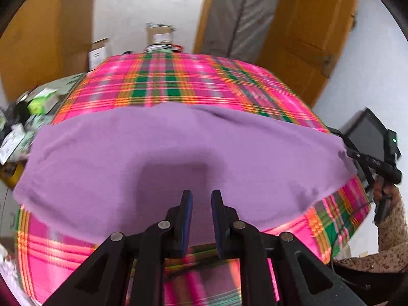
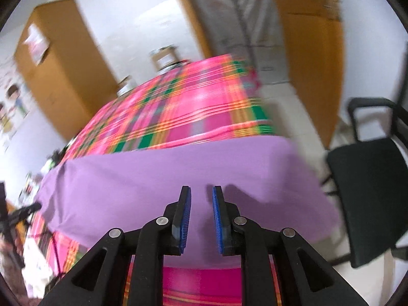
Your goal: Fold clothes
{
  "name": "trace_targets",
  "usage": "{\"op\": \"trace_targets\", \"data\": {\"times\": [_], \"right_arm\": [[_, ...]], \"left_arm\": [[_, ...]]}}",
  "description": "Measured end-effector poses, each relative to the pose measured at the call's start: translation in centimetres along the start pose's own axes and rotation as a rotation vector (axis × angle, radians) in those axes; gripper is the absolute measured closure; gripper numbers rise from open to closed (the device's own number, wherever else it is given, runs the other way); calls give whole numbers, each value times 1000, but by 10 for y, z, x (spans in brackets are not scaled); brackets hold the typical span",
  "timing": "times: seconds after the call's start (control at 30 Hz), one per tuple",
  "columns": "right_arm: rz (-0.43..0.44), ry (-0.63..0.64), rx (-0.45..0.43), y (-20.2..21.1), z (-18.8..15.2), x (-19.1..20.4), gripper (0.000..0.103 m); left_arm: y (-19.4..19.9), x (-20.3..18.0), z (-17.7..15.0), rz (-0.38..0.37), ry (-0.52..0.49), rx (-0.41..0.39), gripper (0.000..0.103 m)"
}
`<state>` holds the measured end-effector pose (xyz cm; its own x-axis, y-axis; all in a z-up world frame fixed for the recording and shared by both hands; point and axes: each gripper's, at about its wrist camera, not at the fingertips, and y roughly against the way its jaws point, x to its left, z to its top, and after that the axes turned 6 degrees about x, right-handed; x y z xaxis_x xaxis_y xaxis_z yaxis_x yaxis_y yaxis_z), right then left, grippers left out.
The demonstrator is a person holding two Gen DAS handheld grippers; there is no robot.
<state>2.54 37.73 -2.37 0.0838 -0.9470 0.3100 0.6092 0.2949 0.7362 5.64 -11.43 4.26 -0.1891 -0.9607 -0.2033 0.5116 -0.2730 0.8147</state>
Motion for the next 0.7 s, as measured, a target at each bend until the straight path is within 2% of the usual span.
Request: {"op": "trace_targets", "data": {"times": [0.17, 0.33, 0.53, 0.7], "right_arm": [[86, 169, 60, -27, 8, 56, 79], [101, 287, 107, -49, 16, 95, 78], [120, 384, 101, -70, 33, 133, 76], [154, 447, 142, -94, 47, 161, 72]], "left_arm": [[12, 49, -6, 28, 138, 4, 88], [30, 92, -14, 40, 251, -11, 88], [31, 117, -7, 29, 315, -23, 87], [18, 123, 10, 16, 335, -24, 87]]}}
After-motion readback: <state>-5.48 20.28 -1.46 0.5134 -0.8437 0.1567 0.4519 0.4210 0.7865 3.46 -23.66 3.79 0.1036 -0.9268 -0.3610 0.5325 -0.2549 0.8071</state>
